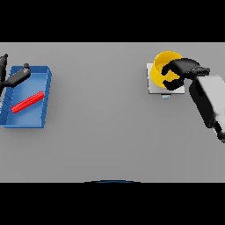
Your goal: Pick up the red beaker and tilt it to pour out 1 green nut into yellow bowl. Pick up the yellow bowl and place it on the metallic measuring scale.
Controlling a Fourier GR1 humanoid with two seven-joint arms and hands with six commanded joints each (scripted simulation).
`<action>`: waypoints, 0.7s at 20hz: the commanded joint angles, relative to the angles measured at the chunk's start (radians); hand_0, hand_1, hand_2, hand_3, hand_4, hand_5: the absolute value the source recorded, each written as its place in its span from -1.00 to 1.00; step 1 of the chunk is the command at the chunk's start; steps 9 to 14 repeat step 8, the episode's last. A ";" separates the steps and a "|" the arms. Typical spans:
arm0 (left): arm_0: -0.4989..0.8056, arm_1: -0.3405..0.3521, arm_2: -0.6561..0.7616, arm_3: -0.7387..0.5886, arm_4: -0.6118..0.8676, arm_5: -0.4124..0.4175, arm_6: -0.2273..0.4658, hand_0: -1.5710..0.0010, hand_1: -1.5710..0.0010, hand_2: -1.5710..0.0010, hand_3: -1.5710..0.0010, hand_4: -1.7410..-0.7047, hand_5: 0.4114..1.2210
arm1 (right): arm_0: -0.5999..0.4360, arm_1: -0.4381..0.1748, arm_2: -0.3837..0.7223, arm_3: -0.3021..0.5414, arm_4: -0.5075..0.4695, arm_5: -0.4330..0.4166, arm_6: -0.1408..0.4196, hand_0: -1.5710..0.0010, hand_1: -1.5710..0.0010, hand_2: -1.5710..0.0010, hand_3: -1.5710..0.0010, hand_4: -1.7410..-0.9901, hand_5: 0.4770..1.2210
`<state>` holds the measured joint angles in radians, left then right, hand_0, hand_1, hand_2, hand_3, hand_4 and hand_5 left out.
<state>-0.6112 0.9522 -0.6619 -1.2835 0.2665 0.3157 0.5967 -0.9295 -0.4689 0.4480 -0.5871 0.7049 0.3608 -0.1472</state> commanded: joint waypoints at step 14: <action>-0.005 -0.016 0.004 0.015 0.006 0.001 -0.007 1.00 1.00 1.00 1.00 0.77 -0.20 | -0.021 -0.007 0.025 0.049 0.028 0.011 -0.048 0.93 0.94 0.85 0.56 0.15 -0.31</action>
